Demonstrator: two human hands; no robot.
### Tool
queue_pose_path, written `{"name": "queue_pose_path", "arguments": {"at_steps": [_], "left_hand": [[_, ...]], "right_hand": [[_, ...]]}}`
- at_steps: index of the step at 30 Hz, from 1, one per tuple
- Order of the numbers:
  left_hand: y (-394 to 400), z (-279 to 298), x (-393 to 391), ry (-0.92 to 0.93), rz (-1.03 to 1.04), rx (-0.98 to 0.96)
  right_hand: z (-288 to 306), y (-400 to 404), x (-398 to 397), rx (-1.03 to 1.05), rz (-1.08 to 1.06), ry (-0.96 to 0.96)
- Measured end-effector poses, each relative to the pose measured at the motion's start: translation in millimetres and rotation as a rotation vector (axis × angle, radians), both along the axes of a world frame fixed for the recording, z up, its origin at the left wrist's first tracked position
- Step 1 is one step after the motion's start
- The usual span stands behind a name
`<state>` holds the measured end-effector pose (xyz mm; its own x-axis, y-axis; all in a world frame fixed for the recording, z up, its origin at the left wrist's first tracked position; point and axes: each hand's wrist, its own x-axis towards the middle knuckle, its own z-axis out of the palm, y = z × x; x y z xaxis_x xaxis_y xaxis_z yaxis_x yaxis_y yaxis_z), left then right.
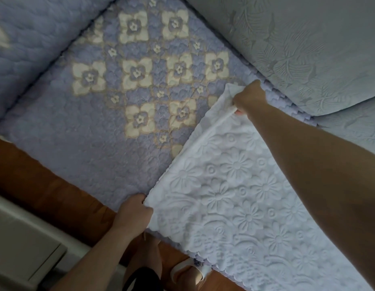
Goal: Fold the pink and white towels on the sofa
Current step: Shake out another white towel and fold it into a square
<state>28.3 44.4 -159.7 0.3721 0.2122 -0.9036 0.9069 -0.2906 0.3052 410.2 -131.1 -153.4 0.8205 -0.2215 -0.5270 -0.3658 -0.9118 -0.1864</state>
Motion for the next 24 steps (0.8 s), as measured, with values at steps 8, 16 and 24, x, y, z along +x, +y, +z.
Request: {"name": "queue_pose_path", "arguments": {"at_steps": [8,16,24], "left_hand": [[3,-3,-4,-0.019,0.017,-0.012],[7,-5,-7,-0.046,0.016,-0.061],[12,-6,-16,-0.110,0.042,-0.132]], "right_hand": [[19,1,12,-0.509,0.773,-0.354],[26,41,33,0.066,0.018,0.007],[-11,44,25,0.146,-0.118,0.181]]}}
